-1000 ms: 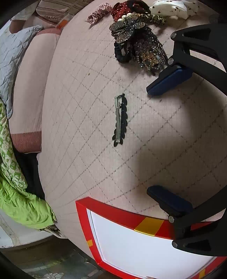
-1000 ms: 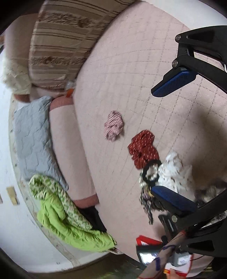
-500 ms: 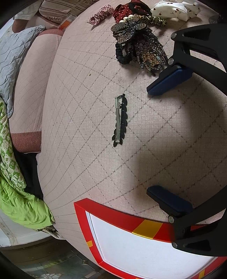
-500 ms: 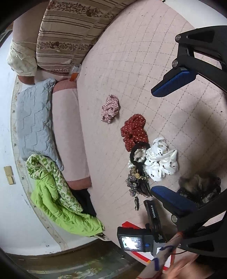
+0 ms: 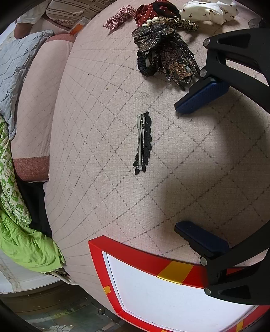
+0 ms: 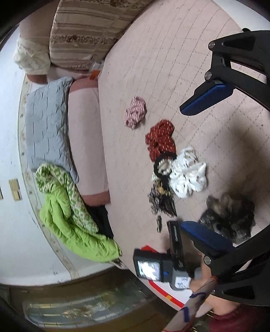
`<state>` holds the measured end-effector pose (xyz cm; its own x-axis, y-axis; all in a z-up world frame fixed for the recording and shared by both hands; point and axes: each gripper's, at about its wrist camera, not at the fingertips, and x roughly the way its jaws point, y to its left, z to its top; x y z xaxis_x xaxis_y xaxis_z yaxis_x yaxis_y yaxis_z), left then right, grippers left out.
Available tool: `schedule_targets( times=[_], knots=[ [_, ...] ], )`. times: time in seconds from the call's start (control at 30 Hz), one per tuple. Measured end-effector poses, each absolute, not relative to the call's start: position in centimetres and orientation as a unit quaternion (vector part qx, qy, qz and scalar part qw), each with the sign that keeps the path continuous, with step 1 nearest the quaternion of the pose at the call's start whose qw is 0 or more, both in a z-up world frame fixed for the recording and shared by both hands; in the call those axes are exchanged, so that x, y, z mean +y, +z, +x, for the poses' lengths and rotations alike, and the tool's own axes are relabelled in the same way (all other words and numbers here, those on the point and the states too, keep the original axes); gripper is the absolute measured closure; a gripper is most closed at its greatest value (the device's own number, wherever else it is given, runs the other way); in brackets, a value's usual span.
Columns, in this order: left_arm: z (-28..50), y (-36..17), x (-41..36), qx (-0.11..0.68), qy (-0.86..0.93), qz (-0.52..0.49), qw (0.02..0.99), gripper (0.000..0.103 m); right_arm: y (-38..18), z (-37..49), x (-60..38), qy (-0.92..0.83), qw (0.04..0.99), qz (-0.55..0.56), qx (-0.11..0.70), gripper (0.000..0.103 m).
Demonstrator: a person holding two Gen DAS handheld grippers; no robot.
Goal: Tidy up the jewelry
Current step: 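Grasp the dark grey sheer scrunchie with the left gripper, then grasp the red polka-dot scrunchie with the right gripper while the left holds the grey scrunchie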
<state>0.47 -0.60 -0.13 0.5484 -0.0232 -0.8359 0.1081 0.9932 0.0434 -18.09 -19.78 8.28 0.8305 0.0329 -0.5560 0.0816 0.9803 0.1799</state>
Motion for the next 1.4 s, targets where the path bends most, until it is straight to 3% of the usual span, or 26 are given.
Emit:
schedule_targets(
  times=[0.1, 0.43, 0.6, 0.9, 0.97, 1.03, 1.17, 1.23, 1.4],
  knots=[
    [-0.2, 0.8, -0.5, 0.475, -0.059, 0.032, 0.878, 0.000, 8.2, -18.4, -19.5, -0.002, 0.951, 0.101, 0.291, 0.000],
    [-9.7, 9.6, 0.6, 0.364, -0.162, 0.002, 0.917, 0.000, 8.3, -19.2, -22.4, -0.050, 0.947, 0.159, 0.274, 0.000],
    [-14.7, 8.1, -0.9, 0.375, -0.220, 0.041, 0.900, 0.000, 8.3, -19.1, -23.2, -0.060, 0.945, 0.176, 0.271, 0.000],
    [-15.5, 4.5, -4.4, 0.428, -0.292, 0.037, 0.854, 0.005, 8.3, -19.7, -24.7, -0.077, 0.942, 0.201, 0.257, 0.000],
    [-15.0, 3.1, -5.4, 0.441, -0.285, 0.043, 0.850, 0.014, 8.2, -19.7, -25.1, -0.079, 0.939, 0.212, 0.258, 0.000],
    [-14.5, 1.8, -6.1, 0.464, -0.298, 0.030, 0.834, 0.034, 8.1, -19.6, -25.2, -0.078, 0.938, 0.216, 0.260, 0.000],
    [-14.9, 1.3, -7.4, 0.451, -0.308, 0.057, 0.836, 0.040, 8.0, -19.2, -24.7, -0.069, 0.939, 0.203, 0.268, 0.000],
    [-15.0, 1.4, -7.1, 0.437, -0.316, 0.047, 0.841, 0.071, 7.9, -18.9, -24.4, -0.063, 0.938, 0.198, 0.276, 0.000],
    [-14.9, 2.2, -5.0, 0.419, -0.314, 0.016, 0.852, 0.076, 7.2, -17.5, -23.4, -0.045, 0.934, 0.190, 0.298, 0.000]
  ],
)
